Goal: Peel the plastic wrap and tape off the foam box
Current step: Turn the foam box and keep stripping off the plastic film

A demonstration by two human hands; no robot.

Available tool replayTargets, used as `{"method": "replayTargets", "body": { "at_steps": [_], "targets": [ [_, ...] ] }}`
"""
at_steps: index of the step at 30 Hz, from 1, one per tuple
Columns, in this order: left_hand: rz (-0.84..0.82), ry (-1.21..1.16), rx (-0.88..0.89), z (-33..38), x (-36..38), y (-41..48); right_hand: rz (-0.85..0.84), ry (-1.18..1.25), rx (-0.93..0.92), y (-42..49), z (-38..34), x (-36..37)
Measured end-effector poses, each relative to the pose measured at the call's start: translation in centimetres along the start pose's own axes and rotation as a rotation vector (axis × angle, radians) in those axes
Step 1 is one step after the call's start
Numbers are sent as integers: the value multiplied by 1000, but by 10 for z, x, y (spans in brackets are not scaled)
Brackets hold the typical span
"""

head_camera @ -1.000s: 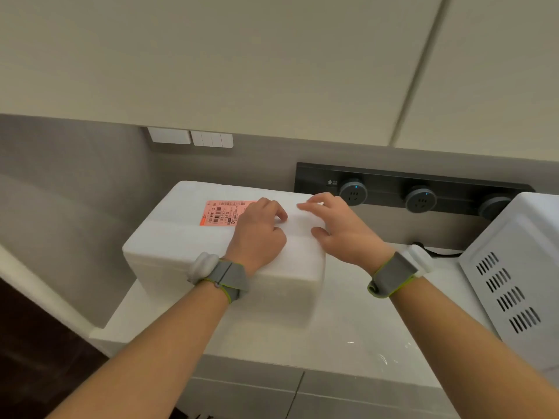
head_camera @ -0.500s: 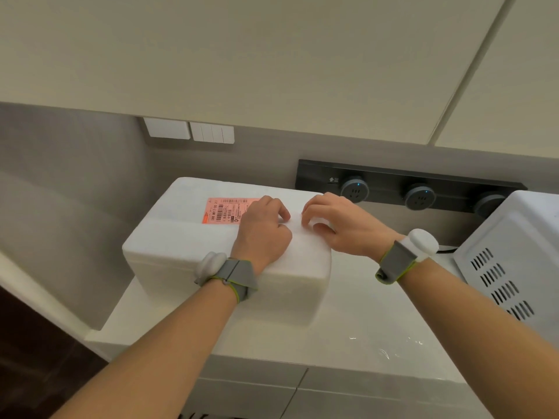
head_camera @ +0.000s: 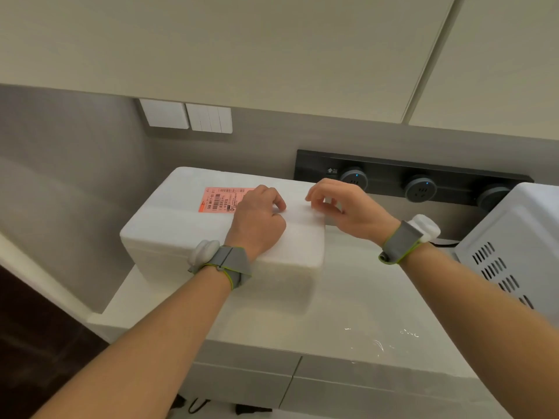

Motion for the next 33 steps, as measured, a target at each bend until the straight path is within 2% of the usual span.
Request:
{"method": "replayTargets", "body": {
  "at_steps": [10,18,24,27,30,31,33],
  "targets": [
    [5,-30,-12,-3,3,1,356,313,264,-52,37,-5],
    [22,6,4,-3,5,0,552,286,356,-106,51,-12],
    [44,-49,-13,1,0,-2,501,195,413,-127,32,-24],
    [186,-160,-6,12,-9,-11,466,195,417,-129,15,-29],
    [318,-72,138,34,-17,-30,417,217,413,-129,-3,-31],
    [297,-115,212,43,-15,-38,399,242,408,-129,-9,-30],
    [91,-310,288,63,-3,-58,359,297,381,-130,-22,-28]
  ]
}}
Point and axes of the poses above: each hand's wrist, its own y-axis towards the middle knuckle, its own x-axis out of the palm, z = x × y, the point moved 2 cm from there along y, towards the middle knuckle, and after that the axes turned 3 degrees about -z, right-handed, at the moved point
